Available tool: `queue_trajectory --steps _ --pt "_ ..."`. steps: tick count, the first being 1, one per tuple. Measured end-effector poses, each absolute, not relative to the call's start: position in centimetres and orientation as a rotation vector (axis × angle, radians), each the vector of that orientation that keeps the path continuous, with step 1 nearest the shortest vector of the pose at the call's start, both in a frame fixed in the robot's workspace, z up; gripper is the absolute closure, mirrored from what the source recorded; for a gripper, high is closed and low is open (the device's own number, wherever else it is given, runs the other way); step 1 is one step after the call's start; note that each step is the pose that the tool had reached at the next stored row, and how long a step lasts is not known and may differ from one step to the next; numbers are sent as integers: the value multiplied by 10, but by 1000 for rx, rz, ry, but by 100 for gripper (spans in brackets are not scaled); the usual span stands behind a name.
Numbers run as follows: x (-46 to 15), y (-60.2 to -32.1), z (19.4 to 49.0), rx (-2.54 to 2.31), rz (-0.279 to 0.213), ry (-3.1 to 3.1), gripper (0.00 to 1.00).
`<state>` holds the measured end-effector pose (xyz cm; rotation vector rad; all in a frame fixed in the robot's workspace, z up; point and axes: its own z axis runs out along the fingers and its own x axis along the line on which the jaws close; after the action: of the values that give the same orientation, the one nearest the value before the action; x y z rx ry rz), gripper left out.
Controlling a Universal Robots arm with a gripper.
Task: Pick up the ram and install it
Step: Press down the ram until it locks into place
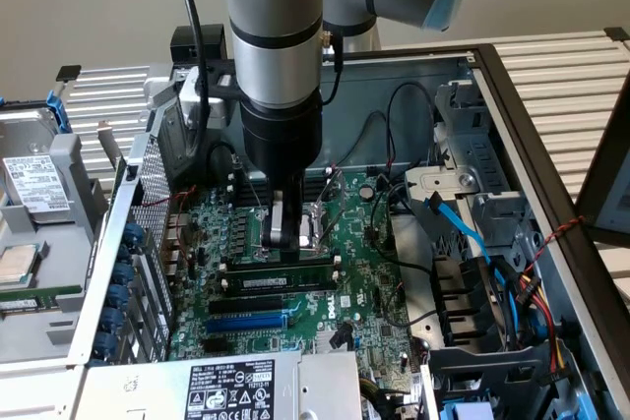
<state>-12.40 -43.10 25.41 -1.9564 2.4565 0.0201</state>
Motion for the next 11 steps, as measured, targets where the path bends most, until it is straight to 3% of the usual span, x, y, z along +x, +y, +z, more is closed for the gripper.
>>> queue_trajectory --steps 11 --pt "-124 -431 253 -1740 24 2610 89"
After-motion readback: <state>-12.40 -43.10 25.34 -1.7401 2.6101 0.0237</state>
